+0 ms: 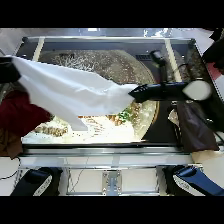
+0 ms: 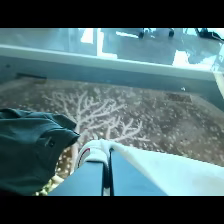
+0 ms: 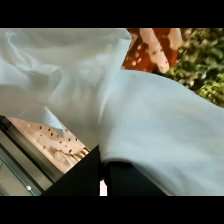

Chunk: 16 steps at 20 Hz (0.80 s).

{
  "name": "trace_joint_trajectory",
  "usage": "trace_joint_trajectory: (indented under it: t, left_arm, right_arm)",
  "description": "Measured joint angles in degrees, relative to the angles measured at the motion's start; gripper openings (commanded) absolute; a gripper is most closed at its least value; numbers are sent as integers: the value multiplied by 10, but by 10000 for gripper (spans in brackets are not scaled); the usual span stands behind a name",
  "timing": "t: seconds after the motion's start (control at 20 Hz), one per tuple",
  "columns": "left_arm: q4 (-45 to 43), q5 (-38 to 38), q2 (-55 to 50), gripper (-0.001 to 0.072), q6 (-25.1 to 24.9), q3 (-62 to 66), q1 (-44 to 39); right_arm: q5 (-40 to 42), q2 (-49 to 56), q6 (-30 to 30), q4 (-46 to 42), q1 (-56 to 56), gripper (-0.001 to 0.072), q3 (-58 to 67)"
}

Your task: Fold the shirts.

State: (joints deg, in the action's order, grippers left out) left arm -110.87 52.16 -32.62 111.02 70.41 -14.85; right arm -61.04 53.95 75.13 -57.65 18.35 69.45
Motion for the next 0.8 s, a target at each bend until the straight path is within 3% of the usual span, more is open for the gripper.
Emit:
trace_joint_trajectory:
  t: [0.2,0.4,0.65,0.8]
  left_arm:
    - [1,17,76,14,2,0,17]
    - [22,24,104,14,-5,0,21]
    - [43,62,11,14,-52,0,23]
    - [47,95,-108,14,-85,0,23]
  right_arm:
    - [-50,-134,46,-55,-9,12,83]
    - [-73,-193,86,-81,-11,12,142]
    - [-207,-162,156,-155,-12,11,84]
    - [-186,-123,171,-205,-13,11,-26]
